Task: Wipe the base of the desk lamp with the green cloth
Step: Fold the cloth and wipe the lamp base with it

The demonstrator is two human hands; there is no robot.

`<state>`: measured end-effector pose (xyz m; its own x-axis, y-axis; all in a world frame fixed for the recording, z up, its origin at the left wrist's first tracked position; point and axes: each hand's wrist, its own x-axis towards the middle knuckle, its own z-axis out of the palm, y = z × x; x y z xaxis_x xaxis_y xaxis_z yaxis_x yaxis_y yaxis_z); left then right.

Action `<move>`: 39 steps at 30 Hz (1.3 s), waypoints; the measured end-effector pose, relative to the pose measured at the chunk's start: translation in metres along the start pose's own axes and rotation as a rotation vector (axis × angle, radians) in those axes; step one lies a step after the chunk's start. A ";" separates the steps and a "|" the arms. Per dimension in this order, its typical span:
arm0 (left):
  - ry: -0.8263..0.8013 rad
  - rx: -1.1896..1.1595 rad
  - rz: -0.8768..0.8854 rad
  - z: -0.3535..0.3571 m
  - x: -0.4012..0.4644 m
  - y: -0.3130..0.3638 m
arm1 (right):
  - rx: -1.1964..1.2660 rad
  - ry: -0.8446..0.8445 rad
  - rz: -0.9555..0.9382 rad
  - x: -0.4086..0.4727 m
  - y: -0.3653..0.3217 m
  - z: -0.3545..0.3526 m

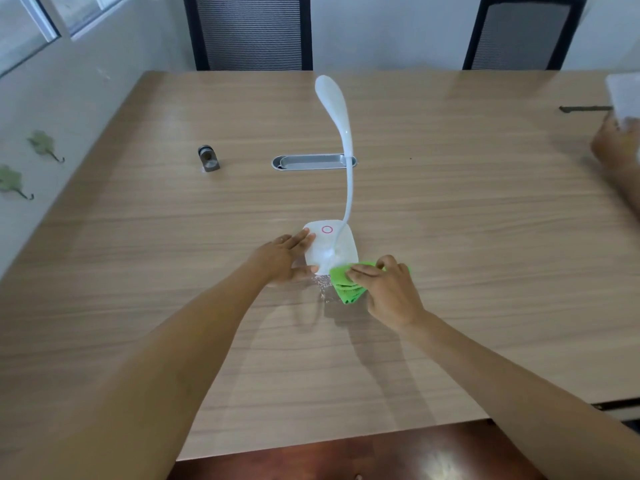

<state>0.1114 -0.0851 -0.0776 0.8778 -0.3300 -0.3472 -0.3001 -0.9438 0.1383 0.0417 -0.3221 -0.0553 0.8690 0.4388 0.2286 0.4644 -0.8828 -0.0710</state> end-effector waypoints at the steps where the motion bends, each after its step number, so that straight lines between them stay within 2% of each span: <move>1: -0.001 -0.001 0.000 -0.001 0.000 0.000 | -0.012 0.040 -0.020 0.002 -0.001 -0.002; 3: -0.015 0.000 0.008 -0.002 0.002 0.000 | 0.025 0.058 -0.007 0.013 -0.008 -0.004; 8: -0.010 0.032 0.016 -0.004 0.004 -0.002 | 0.006 -0.052 0.010 0.018 -0.016 0.008; 11: -0.023 0.032 0.017 -0.005 0.003 -0.001 | -0.013 -0.021 -0.052 0.008 -0.012 0.006; 14: -0.033 0.030 0.001 -0.009 0.002 0.003 | 0.004 0.009 0.028 0.018 -0.010 -0.002; 18: -0.065 0.023 -0.009 -0.012 0.002 0.003 | 0.052 -0.170 0.058 0.029 -0.018 0.000; 22: -0.076 0.016 -0.026 -0.012 0.001 0.003 | 0.001 -0.265 -0.041 0.012 -0.017 -0.003; 27: -0.066 0.012 -0.029 -0.016 0.000 0.006 | 0.086 -0.089 0.116 0.030 -0.010 -0.014; 29: -0.062 0.007 -0.041 -0.017 -0.002 0.009 | 0.090 -0.145 0.137 0.034 -0.011 -0.010; 33: -0.029 -0.048 -0.054 -0.012 -0.006 0.012 | 0.054 -0.259 0.058 0.018 -0.009 -0.006; 35: -0.007 -0.085 -0.063 -0.009 -0.008 0.014 | 0.066 -0.207 0.077 0.016 -0.001 -0.012; 37: 0.016 -0.103 -0.056 -0.007 -0.010 0.016 | 0.099 -0.086 0.185 0.026 0.008 -0.017; 39: 0.024 -0.131 -0.051 -0.005 -0.012 0.018 | 0.124 -0.057 0.276 0.039 0.011 -0.016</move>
<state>0.0977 -0.0980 -0.0662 0.9000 -0.2794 -0.3345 -0.2049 -0.9487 0.2410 0.0777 -0.3175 -0.0316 0.9718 0.1972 0.1292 0.2237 -0.9443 -0.2413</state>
